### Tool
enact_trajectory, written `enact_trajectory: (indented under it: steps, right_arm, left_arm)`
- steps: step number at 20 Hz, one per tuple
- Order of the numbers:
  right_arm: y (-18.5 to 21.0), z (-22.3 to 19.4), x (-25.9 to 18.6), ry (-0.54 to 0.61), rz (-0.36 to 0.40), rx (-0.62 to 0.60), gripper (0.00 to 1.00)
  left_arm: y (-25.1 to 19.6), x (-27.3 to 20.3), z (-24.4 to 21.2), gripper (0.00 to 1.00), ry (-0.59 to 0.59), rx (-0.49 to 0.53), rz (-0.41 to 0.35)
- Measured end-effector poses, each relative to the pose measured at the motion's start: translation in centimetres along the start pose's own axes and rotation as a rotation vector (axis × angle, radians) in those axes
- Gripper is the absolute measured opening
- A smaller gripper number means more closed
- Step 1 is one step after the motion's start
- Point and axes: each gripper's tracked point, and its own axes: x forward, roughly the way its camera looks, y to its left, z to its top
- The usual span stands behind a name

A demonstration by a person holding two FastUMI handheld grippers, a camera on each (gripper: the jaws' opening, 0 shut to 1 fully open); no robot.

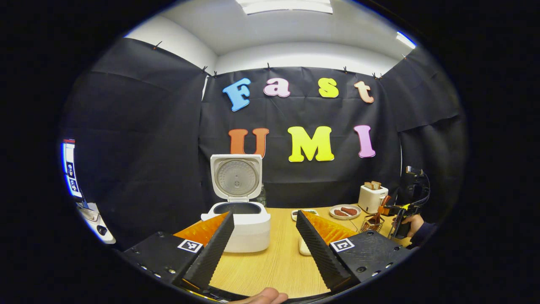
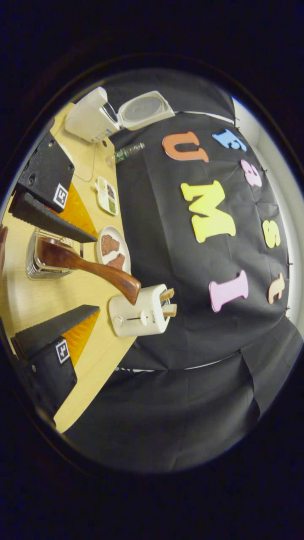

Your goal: Close the left gripper, press the button to open the rice cooker; take a wooden spoon from the chopstick holder with the right hand, scoop a spoonful of rice and pour it into the rice cooker, then put the wooden spoon back into the chopstick holder.

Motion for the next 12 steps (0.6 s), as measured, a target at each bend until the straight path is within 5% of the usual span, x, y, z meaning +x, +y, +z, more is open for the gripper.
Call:
enact_trajectory:
  steps: [3, 5, 12]
  right_arm:
    - [0.2, -0.9, 2.4, 0.054, 0.013, 0.071, 0.97]
    - [0.5, -0.8, 3.8, 0.073, 0.028, 0.132, 0.86]
    - [1.9, -1.0, 4.8, 0.112, 0.050, 0.165, 0.29]
  left_arm:
    - [0.4, -0.5, -0.1, 0.95, -0.007, -0.022, -0.012]
    - [1.1, -0.6, -0.2, 0.95, -0.012, -0.042, -0.008]
    - [1.1, -0.8, -1.1, 0.94, 0.005, -0.077, -0.042]
